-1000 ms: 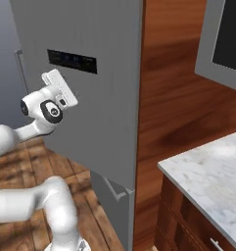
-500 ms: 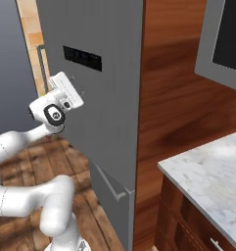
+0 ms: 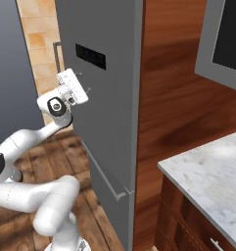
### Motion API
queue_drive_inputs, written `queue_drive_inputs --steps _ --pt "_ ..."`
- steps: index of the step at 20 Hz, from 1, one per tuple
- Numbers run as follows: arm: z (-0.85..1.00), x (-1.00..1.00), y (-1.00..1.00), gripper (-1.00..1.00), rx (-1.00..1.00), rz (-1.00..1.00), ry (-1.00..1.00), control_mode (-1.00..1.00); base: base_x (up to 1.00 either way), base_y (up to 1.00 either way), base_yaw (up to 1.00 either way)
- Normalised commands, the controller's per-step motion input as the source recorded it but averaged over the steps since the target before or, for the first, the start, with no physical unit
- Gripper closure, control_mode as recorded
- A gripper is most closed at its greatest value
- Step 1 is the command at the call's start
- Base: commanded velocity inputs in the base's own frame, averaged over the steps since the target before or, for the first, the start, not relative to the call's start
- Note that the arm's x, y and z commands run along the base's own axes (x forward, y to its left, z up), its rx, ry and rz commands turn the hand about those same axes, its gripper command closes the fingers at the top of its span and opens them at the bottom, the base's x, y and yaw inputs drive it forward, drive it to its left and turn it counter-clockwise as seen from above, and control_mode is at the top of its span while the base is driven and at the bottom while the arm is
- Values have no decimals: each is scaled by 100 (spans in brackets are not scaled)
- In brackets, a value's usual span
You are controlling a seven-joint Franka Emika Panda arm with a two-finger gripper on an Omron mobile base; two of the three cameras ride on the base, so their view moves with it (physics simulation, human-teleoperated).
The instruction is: Place the steak on the counter behind the older steak on the same shelf of the fridge to maintain FIFO order. Close the fridge door when finished.
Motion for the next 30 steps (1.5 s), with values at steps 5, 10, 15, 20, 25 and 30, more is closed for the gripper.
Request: queue_drive_inputs --steps 5,10,15,20,25,30 --pt "1 33 -23 -100 0 -22 -2 -100 0 0 0" --pt "0 27 -32 -100 0 -21 -2 -100 0 0 0" --pt "0 5 -49 -100 0 -17 -6 -100 0 0 0" --pt "0 0 -72 -100 1 -13 -7 -100 0 0 0" --pt "0 0 -76 -100 4 -14 -3 -100 0 0 0" --pt "0 -10 -56 -100 4 -13 -1 -100 0 0 0"
